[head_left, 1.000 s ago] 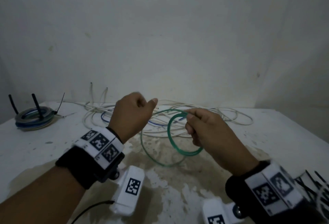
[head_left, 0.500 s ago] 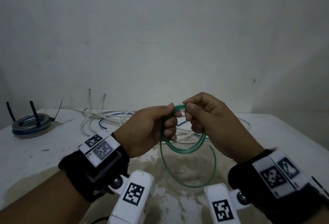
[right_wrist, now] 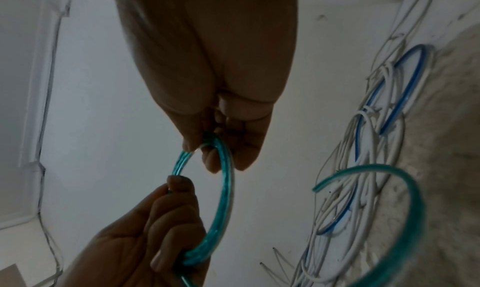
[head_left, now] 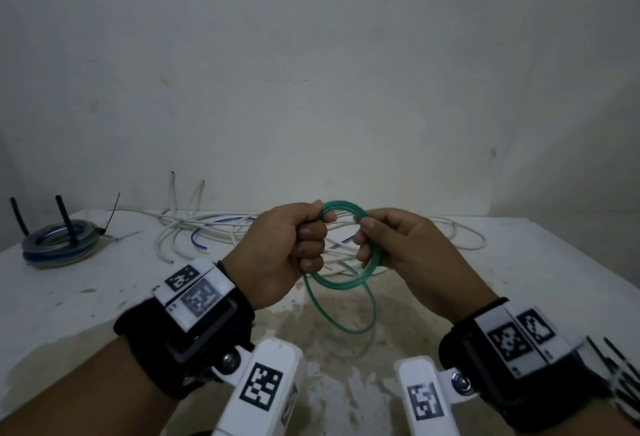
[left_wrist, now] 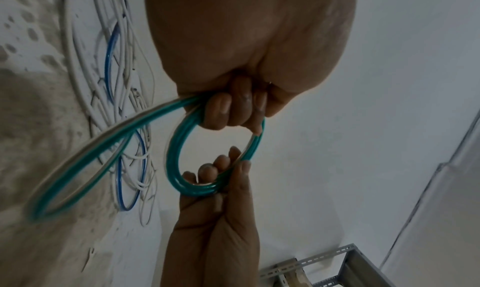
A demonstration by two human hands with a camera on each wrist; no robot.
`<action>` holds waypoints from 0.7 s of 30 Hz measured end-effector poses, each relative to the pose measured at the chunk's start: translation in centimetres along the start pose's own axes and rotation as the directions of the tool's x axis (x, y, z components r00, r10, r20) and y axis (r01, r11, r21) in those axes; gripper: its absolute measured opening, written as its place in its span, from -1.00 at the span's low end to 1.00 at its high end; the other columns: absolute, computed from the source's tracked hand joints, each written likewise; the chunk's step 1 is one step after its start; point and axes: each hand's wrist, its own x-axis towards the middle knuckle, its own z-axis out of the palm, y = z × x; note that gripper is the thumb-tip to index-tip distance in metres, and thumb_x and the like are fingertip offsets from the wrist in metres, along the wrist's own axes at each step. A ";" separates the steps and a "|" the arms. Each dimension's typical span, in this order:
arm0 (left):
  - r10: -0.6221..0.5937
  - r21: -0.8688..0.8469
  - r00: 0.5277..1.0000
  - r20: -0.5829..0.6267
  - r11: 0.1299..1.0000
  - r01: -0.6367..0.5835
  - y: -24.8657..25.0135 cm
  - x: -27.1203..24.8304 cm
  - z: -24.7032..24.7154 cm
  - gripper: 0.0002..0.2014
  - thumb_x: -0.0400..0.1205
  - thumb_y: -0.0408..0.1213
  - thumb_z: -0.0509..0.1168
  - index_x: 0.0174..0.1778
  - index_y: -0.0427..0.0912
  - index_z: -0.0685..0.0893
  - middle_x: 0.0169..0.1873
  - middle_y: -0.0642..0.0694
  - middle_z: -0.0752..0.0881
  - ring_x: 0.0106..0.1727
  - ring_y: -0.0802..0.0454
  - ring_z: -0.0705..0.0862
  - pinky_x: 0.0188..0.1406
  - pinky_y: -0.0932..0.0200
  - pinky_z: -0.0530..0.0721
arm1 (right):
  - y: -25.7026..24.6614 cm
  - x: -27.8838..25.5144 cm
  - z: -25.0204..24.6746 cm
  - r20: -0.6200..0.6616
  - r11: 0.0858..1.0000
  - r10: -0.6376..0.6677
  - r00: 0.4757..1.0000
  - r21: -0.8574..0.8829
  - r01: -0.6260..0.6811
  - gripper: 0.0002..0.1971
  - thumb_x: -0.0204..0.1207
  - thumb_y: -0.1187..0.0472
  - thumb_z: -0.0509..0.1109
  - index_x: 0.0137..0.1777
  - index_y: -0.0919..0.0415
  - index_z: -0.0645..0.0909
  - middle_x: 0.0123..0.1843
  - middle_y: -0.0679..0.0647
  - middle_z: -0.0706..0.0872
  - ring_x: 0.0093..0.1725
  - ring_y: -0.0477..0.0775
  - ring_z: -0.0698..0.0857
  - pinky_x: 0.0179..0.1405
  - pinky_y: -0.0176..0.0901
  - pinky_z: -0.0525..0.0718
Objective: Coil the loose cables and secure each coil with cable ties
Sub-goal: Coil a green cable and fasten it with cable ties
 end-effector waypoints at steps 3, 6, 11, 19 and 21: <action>-0.030 0.009 0.999 0.037 1.000 0.030 -0.1 -0.1 -0.1 -0.74 0.69 -0.24 0.05 -0.26 -0.23 0.52 -0.60 0.04 0.23 -0.65 0.13 0.16 -0.62 0.24 0.23 | 0.2 -0.1 -0.3 -0.013 0.999 -0.009 1.000 -0.039 0.008 -0.84 0.62 0.30 0.28 -0.04 0.26 0.71 -0.35 0.06 0.66 -0.41 -0.02 0.61 -0.36 -0.24 0.60; -0.073 0.073 0.992 0.099 0.995 0.066 0.0 -0.2 -0.2 -0.70 0.68 -0.20 0.04 -0.25 -0.25 0.56 -0.59 -0.02 0.32 -0.64 0.07 0.29 -0.54 0.19 0.46 | 0.1 -0.1 -0.7 -0.001 0.993 -0.029 1.000 -0.112 0.029 -0.82 0.63 0.29 0.29 -0.09 0.26 0.72 -0.40 0.05 0.64 -0.42 -0.02 0.57 -0.34 -0.21 0.58; -0.144 0.165 0.973 0.179 0.980 0.114 0.6 -0.2 -0.7 -0.63 0.69 -0.17 0.05 -0.13 -0.34 0.68 -0.52 -0.10 0.53 -0.54 -0.01 0.53 -0.30 0.08 0.67 | 0.1 0.1 -0.9 0.031 0.972 -0.059 0.998 -0.227 0.064 -0.79 0.62 0.27 0.30 -0.12 0.37 0.73 -0.36 0.13 0.62 -0.41 0.00 0.54 -0.29 -0.12 0.55; -0.182 0.058 0.948 0.262 0.983 0.173 0.5 0.3 -0.6 -0.60 0.55 -0.26 0.08 0.09 -0.42 0.71 -0.30 -0.22 0.74 -0.30 -0.10 0.70 -0.01 -0.03 0.68 | 0.1 0.0 -0.2 -0.121 0.967 -0.168 0.978 -0.215 0.140 -0.80 0.64 0.29 0.27 -0.09 0.30 0.73 -0.41 0.07 0.57 -0.42 -0.05 0.50 -0.33 -0.23 0.53; -0.162 -0.007 0.951 0.264 0.985 0.170 0.5 0.4 -0.2 -0.61 0.53 -0.27 0.07 0.06 -0.41 0.70 -0.38 -0.20 0.70 -0.40 -0.06 0.67 -0.11 0.00 0.71 | 0.2 -0.1 0.2 -0.133 0.954 -0.193 0.972 -0.257 0.155 -0.79 0.64 0.28 0.26 -0.13 0.27 0.72 -0.44 -0.02 0.55 -0.42 -0.07 0.49 -0.34 -0.25 0.51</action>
